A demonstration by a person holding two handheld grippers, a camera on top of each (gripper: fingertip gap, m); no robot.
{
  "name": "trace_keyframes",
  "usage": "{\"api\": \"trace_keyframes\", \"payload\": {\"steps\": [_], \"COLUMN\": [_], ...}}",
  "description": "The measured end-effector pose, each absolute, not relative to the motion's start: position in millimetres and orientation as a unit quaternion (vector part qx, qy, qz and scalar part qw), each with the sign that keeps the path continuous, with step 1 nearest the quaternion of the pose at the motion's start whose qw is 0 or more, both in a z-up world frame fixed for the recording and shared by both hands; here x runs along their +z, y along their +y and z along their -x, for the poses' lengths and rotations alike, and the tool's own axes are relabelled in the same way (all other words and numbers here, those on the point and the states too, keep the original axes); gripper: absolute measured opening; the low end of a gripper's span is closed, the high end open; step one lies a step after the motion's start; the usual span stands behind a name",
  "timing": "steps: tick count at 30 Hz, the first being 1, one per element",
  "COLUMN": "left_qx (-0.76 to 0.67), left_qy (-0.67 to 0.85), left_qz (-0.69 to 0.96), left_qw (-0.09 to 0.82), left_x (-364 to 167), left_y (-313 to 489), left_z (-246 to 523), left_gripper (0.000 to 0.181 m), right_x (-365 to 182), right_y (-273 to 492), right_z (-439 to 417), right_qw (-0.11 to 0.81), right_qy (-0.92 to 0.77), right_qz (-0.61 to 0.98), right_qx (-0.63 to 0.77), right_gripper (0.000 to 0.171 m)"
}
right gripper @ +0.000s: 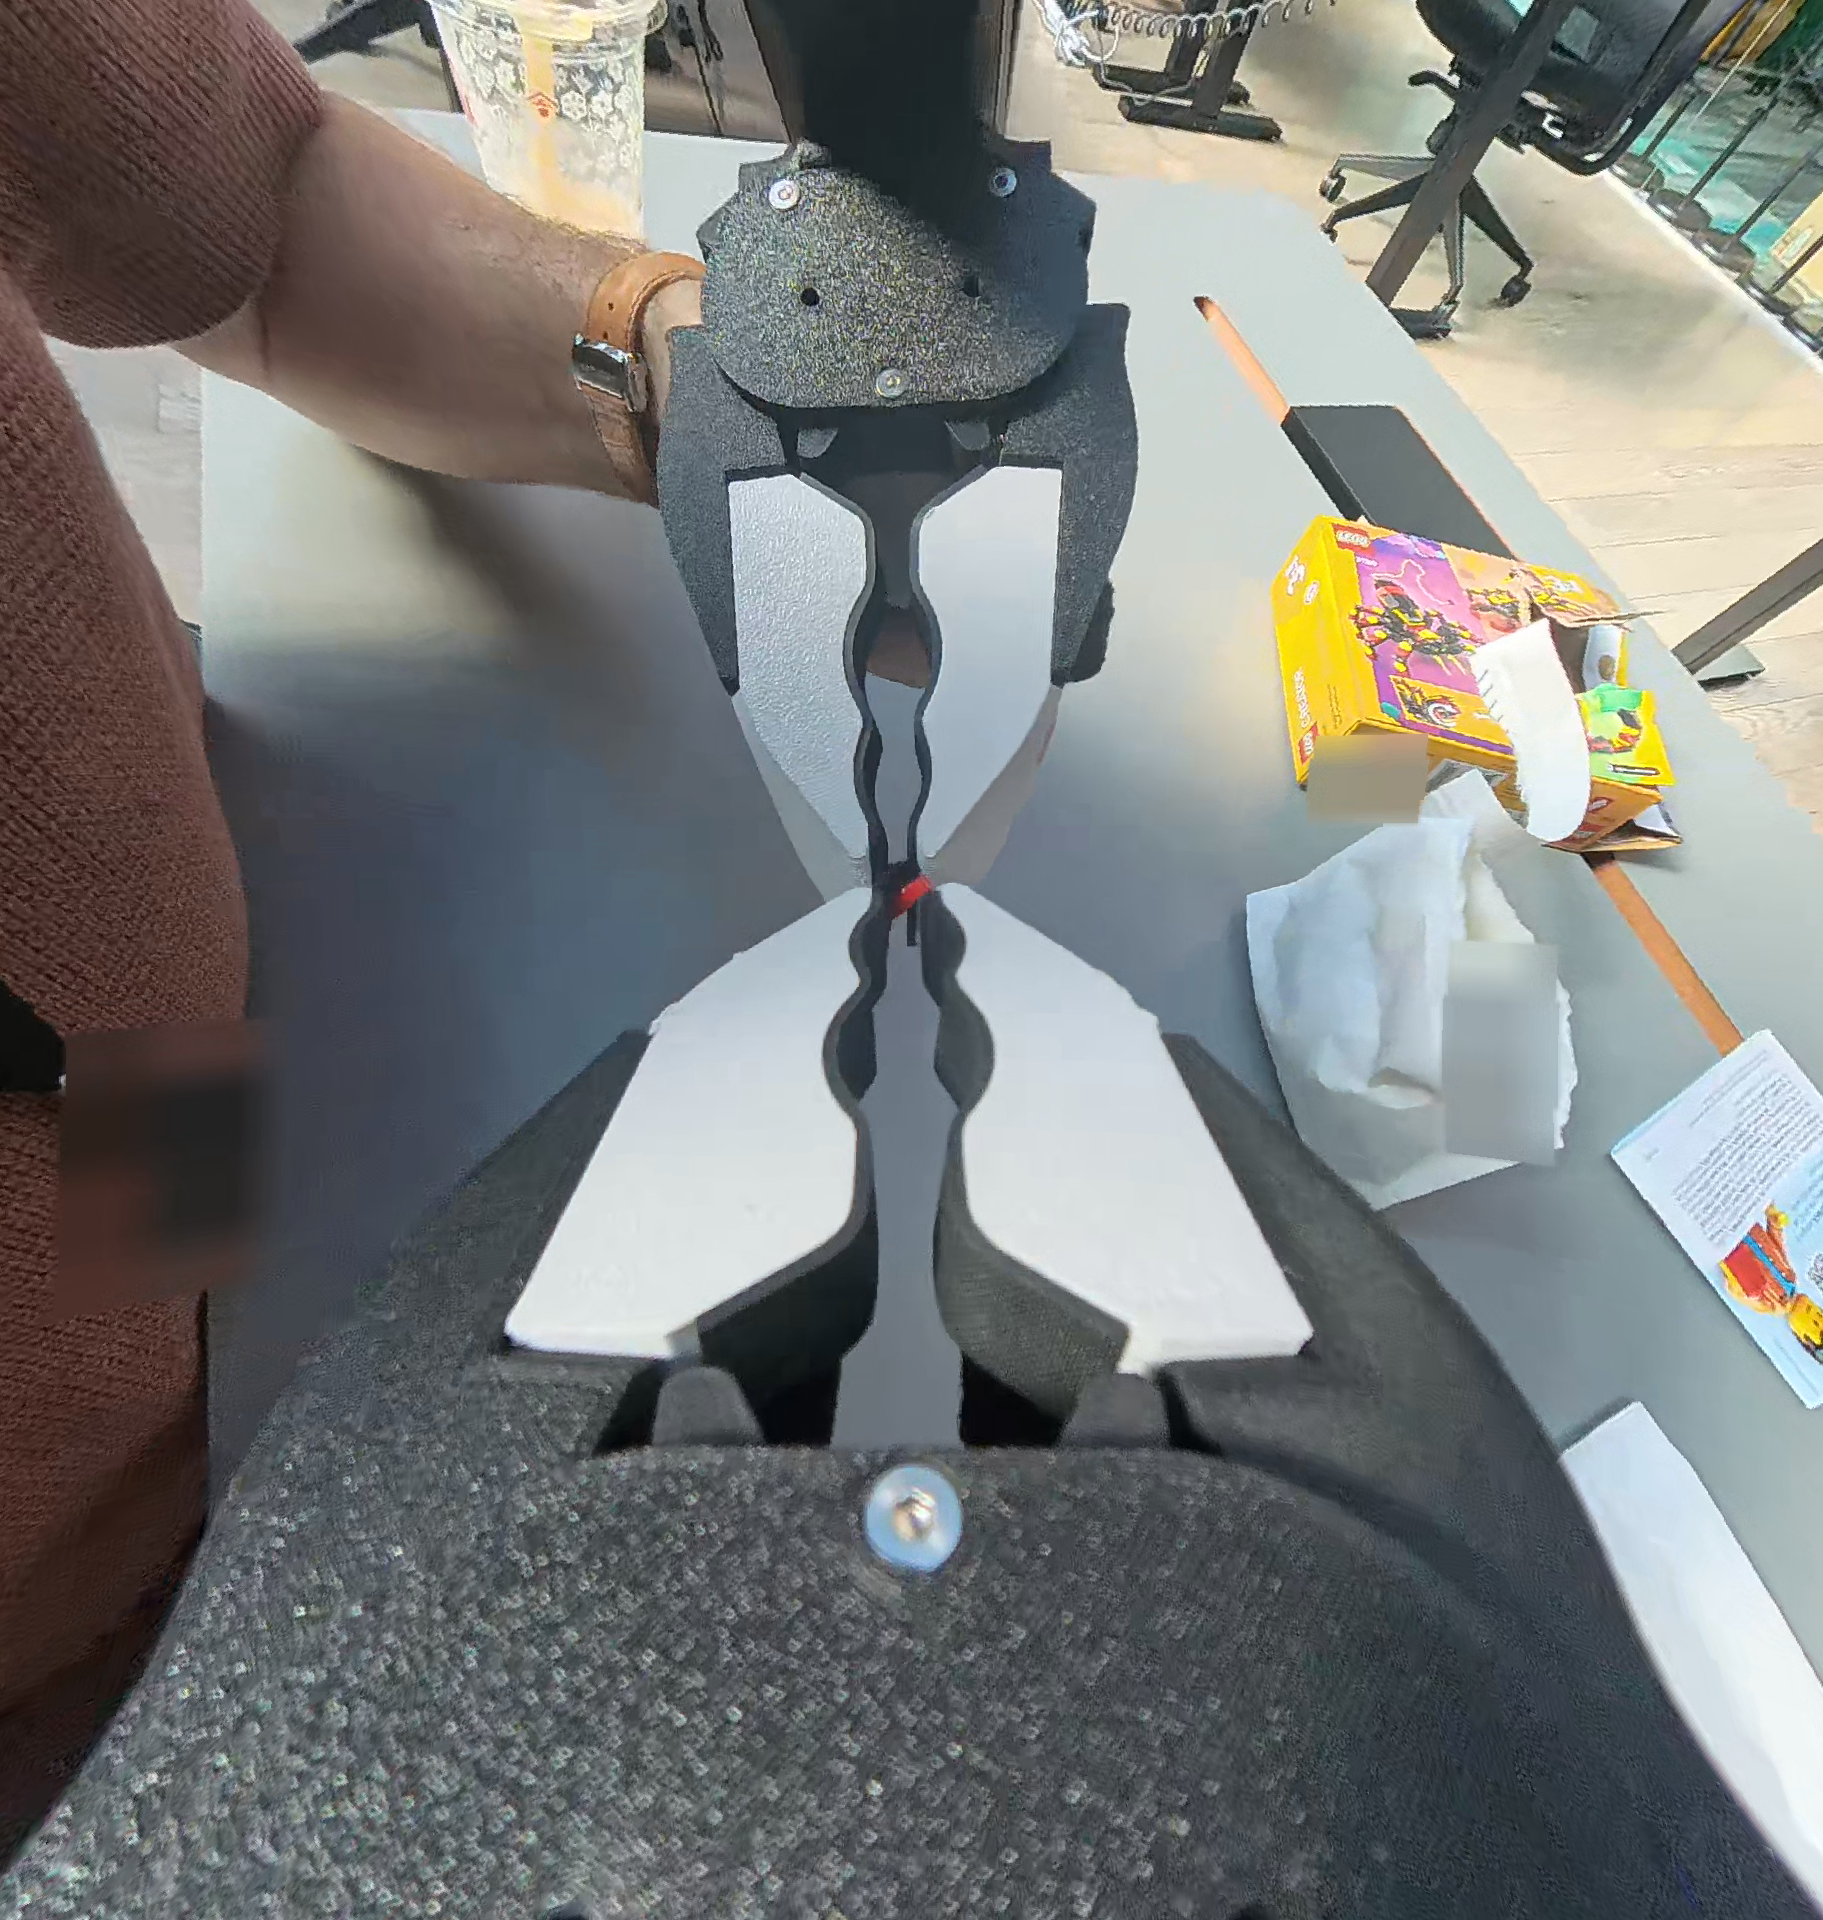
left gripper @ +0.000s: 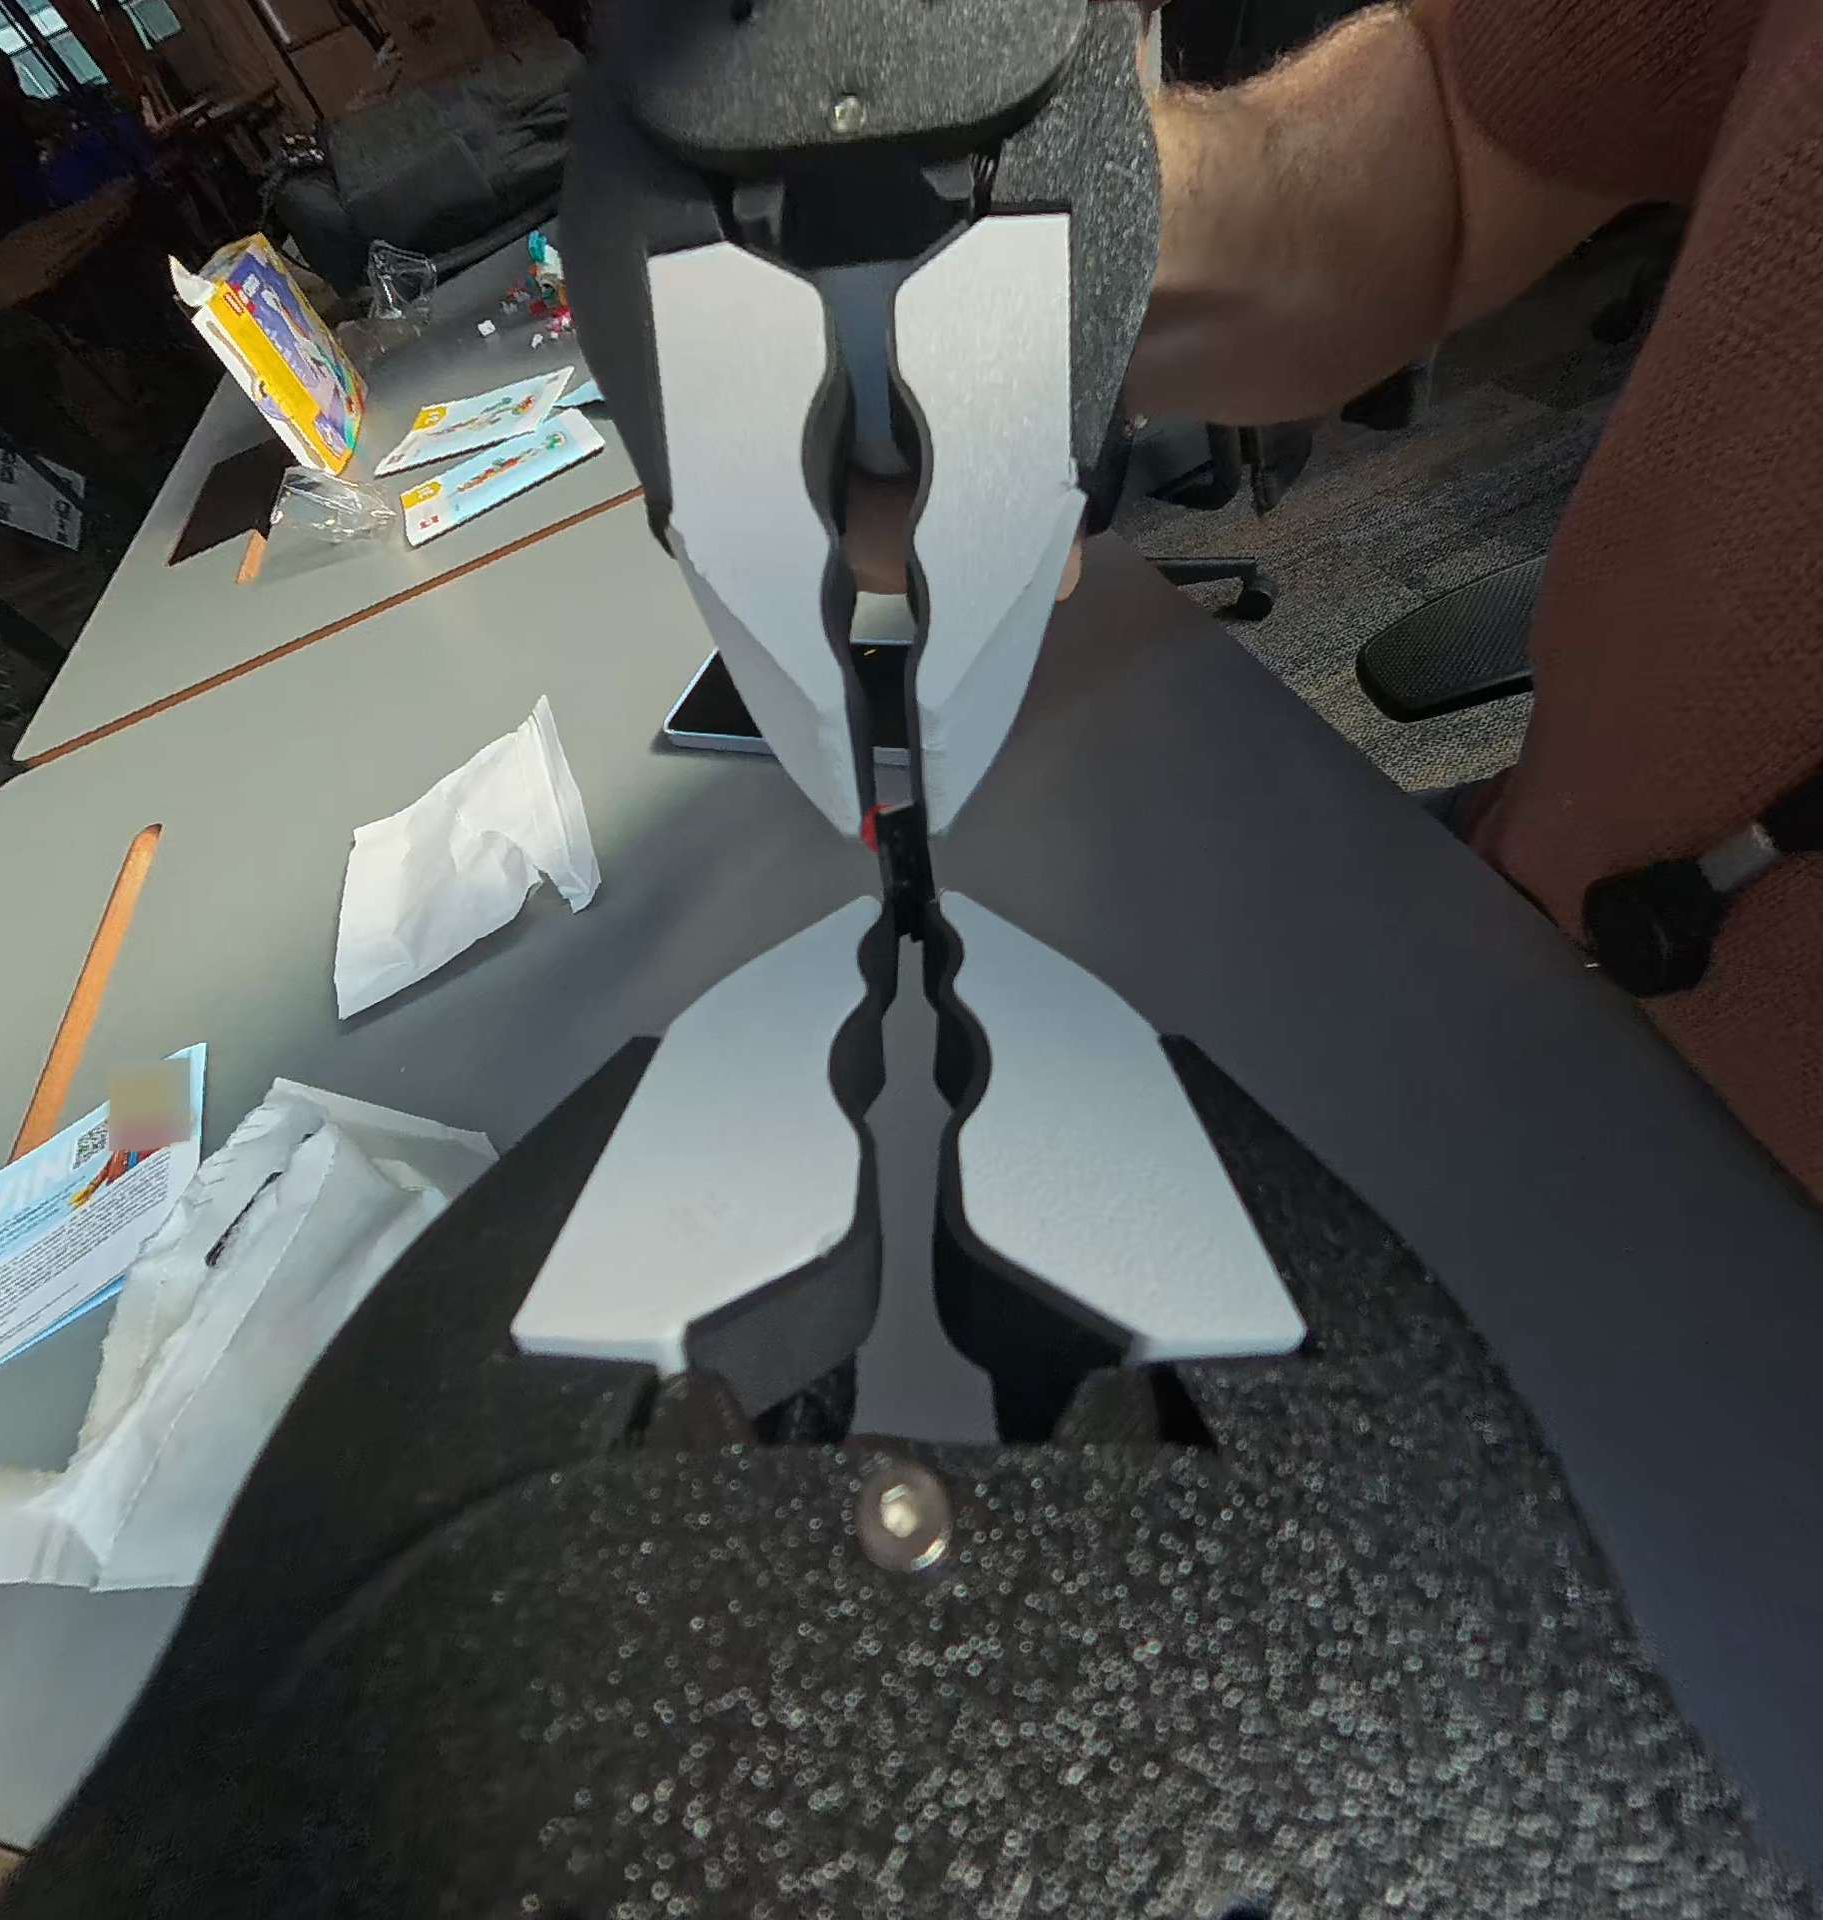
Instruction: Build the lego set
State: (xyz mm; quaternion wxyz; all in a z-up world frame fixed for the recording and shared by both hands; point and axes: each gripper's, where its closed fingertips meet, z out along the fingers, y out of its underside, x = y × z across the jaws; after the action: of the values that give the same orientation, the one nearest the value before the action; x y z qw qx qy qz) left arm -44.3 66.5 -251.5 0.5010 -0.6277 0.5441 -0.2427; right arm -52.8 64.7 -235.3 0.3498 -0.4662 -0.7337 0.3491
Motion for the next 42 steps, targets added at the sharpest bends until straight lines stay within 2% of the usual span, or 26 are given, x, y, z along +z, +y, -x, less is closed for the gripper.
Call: {"api": "trace_keyframes", "payload": {"steps": [12,25,30,32,33,35,38,40,42], "left_qx": [-0.267,-0.271,-0.281,-0.281,-0.243,-0.244,-0.128,-0.035,0.028], "left_qy": [0.599,0.581,0.579,0.605,0.597,0.567,0.586,0.586,0.594], "left_qz": [0.608,0.637,0.642,0.632,0.643,0.665,0.664,0.643,0.6], "left_qw": [0.448,0.428,0.416,0.395,0.414,0.421,0.447,0.492,0.536], "left_x": [-268,-301,-314,-330,-335,-335,-338,-324,-308], "left_y": [46,61,64,52,64,76,87,95,94], "left_z": [37,38,39,26,29,36,46,56,58], "left_gripper": [0.005,0.004,0.004,0.004,0.004,0.004,0.005,0.005,0.005], "right_x": [-250,-285,-298,-290,-292,-299,-299,-275,-261], "right_y": [49,72,86,111,109,115,120,113,107], "right_z": [46,49,52,58,59,60,56,53,46], "right_qw": [0.366,0.357,0.368,0.418,0.393,0.412,0.365,0.338,0.315], "right_qy": [-0.804,-0.807,-0.8,-0.774,-0.771,-0.772,-0.724,-0.656,-0.614], "right_qz": [0.38,0.412,0.424,0.439,0.454,0.446,0.516,0.538,0.545], "right_qx": [0.273,0.226,0.212,0.184,0.211,0.187,0.276,0.407,0.476], "right_gripper": [0.0,0.0,0.0,0.0,0.0,0.0,0.0,0.001,0.007]}}
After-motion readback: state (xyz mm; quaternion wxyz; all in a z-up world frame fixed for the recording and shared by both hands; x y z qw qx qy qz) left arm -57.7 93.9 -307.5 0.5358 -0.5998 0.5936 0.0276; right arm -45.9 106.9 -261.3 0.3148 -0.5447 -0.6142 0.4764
